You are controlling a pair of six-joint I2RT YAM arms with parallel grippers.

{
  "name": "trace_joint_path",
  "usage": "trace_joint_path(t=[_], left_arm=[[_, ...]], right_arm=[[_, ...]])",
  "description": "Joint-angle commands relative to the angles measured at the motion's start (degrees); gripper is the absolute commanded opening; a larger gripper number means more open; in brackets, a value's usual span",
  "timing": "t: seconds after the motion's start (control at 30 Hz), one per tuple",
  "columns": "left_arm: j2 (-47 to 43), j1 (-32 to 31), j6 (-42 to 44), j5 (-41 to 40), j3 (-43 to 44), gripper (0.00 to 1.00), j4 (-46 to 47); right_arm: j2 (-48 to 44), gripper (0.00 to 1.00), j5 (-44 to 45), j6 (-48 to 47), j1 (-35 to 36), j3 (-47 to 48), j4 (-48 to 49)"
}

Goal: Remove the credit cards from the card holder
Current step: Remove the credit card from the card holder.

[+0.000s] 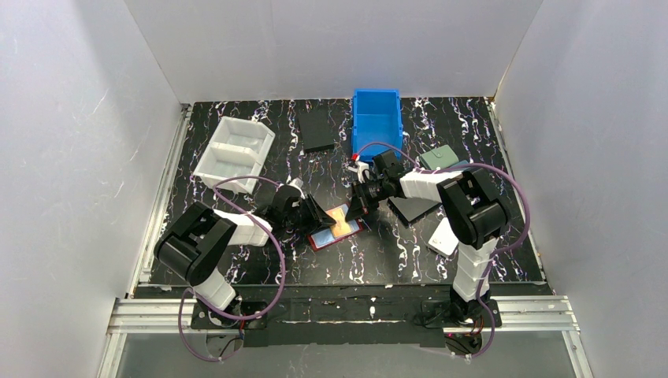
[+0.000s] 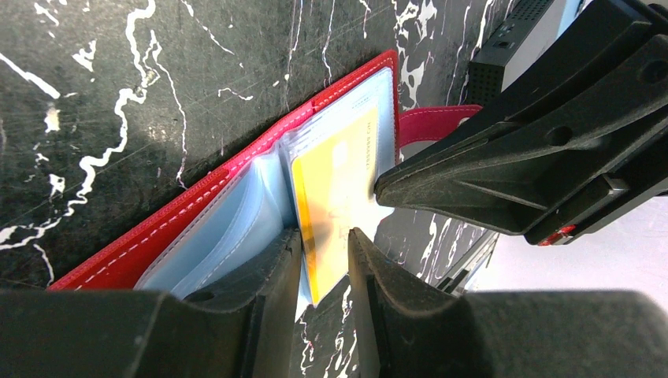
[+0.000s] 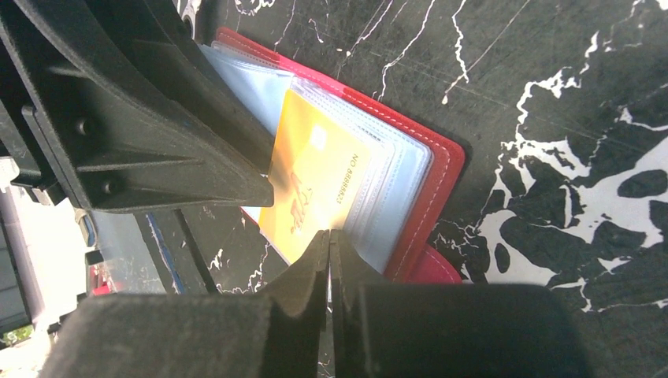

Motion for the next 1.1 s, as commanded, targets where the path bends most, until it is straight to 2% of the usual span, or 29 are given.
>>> trace_joint_path(t=[0.0,0.13,0.27,0.3,0.4,0.47,0.53,0.57,0.63,0.67,0.77,0.8,0.87,0.9,1.0,1.07], left_arm=[[2.2,-0.2,-1.5,1.1,-2.3,0.27,1.2],[3.1,-0.1,-2.4,2.4,-2.8,0.27,3.7],[3.3,-0.2,-3.2,3.1,-3.2,0.26,5.6],[3.2,-0.1,-3.2,3.1,-3.3,0.25,5.9],[3.4,-0.1,-3.4,3.3,-3.3,0.25,6.5],[3.5,-0.1,-3.5,3.6,-3.2,0.24,6.9],[3.6,-0.1,-3.6,3.7,-3.3,0.24,7.2],[3.6,0.0,-3.6,3.7,-3.4,0.24,7.3],[3.7,0.0,-3.8,3.7,-3.6,0.23,7.7],[3.8,-0.1,-3.8,3.7,-3.7,0.23,7.9],[3.8,-0.1,-3.9,3.9,-3.8,0.23,8.2],[3.8,-0.1,-4.0,3.8,-3.8,0.23,8.3],[3.9,0.0,-4.1,3.8,-3.8,0.23,8.4],[4.0,-0.1,-4.1,3.9,-3.8,0.23,8.5],[3.9,0.0,-4.3,3.9,-3.9,0.23,8.8],[3.9,-0.1,-4.3,3.8,-4.0,0.23,8.9]], right_arm=[[3.9,0.10,-2.1,-0.9,2.3,-0.8,1.8],[3.8,0.12,-5.2,1.3,2.3,-1.5,4.1],[3.7,0.13,5.8,-2.1,2.3,-0.4,-0.5],[3.8,0.13,4.6,-1.9,2.1,-0.3,-0.7],[4.1,0.13,-6.0,0.9,2.3,-1.0,3.1],[3.4,0.13,-2.2,-0.4,3.1,-0.7,1.6],[2.7,0.12,7.2,-2.1,3.2,-0.4,-0.8],[2.7,0.12,7.8,-2.5,2.8,-0.5,-1.0],[3.6,0.12,-1.7,1.0,2.2,-1.3,2.5],[3.5,0.12,-2.3,1.1,2.6,-1.2,2.5],[2.3,0.11,9.6,-2.0,3.6,-0.7,-0.6],[2.8,0.11,8.7,-1.9,3.3,-0.6,-0.9],[4.4,0.11,0.2,0.2,2.8,-0.8,1.0],[4.7,0.11,-0.6,0.4,2.9,-0.7,1.2],[4.2,0.10,5.2,-0.5,2.8,-0.8,0.0],[4.8,0.11,-2.0,1.1,2.4,-1.1,1.8]])
